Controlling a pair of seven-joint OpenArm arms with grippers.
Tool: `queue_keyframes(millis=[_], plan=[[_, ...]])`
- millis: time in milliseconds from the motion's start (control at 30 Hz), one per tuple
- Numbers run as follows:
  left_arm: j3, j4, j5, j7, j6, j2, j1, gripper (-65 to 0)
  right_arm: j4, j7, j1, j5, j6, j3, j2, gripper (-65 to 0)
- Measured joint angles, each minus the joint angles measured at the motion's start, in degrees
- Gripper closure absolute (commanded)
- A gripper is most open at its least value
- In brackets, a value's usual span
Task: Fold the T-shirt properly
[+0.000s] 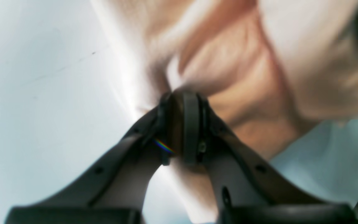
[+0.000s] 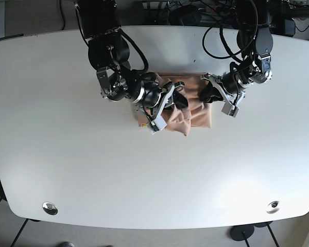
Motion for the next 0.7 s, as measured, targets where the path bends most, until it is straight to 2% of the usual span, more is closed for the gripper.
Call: queue_keyframes(millis=[67, 133, 200, 300, 533, 633, 700], plan=[[0.02, 1.11, 0.46, 0.59, 0.04, 0.04, 0.09, -4.9, 0.02, 0.63, 0.39, -0.04, -0.04, -1.27, 0.37, -38.7], [0.07, 3.15, 1.84, 2.01, 0.04, 0.22, 0.35, -4.9, 0.74, 0.55, 0.31, 0.00, 0.00, -1.90, 0.46, -47.7], [-0.02, 6.54, 2.47, 3.28, 0.24, 0.17, 1.11, -4.9, 3.87, 0.13, -0.26, 0.04, 0.04, -1.90, 0.28, -46.5], [-5.31, 12.59, 2.14, 3.21, 0.17, 0.87, 2.93, -4.9, 8.48, 0.42, -0.20, 0.46, 0.02, -1.77, 0.50, -41.2], [-23.26, 18.27, 2.27, 3.82, 0.11, -1.86, 7.43, -4.9, 11.96, 0.59, -4.26, 0.66, 0.44, -0.92, 5.55, -31.9], [-26.95, 16.57, 2.51, 3.72, -6.47, -6.19, 9.18, -4.9, 12.09, 0.66, -6.88, 0.59, 0.39, 3.56, 5.88, -31.9], [-29.81, 14.69, 2.47, 3.67, -6.84, -6.23, 9.64, -4.9, 12.02, 0.57, -8.31, 0.48, 0.26, 3.87, 5.95, -31.9]])
